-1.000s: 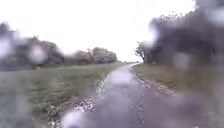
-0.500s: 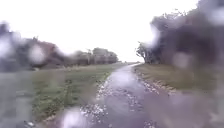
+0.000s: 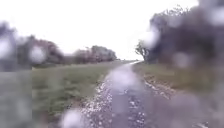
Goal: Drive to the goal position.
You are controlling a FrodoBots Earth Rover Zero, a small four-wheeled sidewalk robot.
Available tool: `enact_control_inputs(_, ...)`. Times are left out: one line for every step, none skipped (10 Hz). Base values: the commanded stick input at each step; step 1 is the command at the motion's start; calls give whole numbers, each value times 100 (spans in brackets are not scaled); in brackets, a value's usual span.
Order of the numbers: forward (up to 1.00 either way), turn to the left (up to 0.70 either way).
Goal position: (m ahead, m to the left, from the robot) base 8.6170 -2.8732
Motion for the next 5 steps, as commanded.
enact_control_inputs(100,0)
enact_control_inputs(100,-1)
enact_control_inputs(100,-14)
enact_control_inputs(100,-27)
enact_control_inputs(100,-40)
